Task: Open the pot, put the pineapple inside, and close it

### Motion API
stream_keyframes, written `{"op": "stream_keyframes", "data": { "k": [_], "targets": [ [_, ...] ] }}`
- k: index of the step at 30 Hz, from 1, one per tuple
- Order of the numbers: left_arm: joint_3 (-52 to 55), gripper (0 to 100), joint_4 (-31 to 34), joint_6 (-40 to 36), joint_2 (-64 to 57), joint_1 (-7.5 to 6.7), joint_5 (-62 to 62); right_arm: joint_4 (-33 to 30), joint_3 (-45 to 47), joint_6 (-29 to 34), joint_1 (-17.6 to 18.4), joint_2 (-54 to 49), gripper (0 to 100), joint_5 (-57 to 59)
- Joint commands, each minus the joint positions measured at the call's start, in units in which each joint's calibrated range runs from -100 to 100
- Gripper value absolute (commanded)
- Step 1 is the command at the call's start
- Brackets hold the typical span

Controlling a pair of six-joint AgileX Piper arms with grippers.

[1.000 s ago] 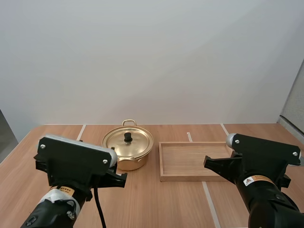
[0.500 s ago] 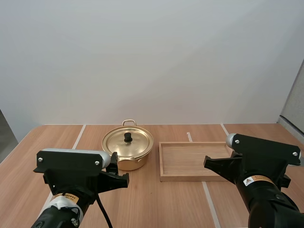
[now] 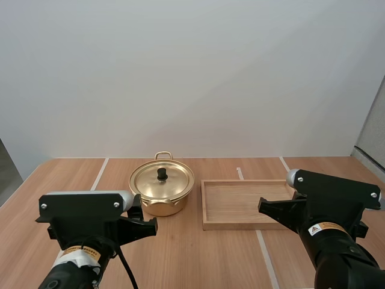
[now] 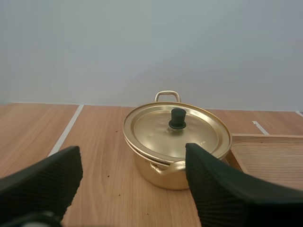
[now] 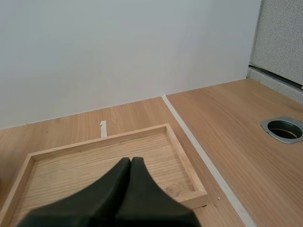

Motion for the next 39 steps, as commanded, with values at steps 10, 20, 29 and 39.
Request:
{"op": "stream_keyframes", "data": {
  "k": [10,20,29,39],
  "targets": [
    [0.06,100,1.59,-0.69,-0.24,-0.26,0.19,-0.34,-0.17,0.01,0.05,-0.36,0,-0.19],
    [0.06,100,2.41,-0.69,-0.24,-0.41,3.14,-0.34,-0.17,0.01,0.05,-0.36,0,-0.19],
    [0.06,0,2.75,-1.41,-0.24,-0.41,4.12,-0.34,-0.17,0.01,0.05,-0.36,0,-0.19],
    [0.06,0,3.06,-2.16,-0.24,-0.41,4.11,-0.34,-0.17,0.01,0.05,-0.36,0,-0.19]
  ]
}}
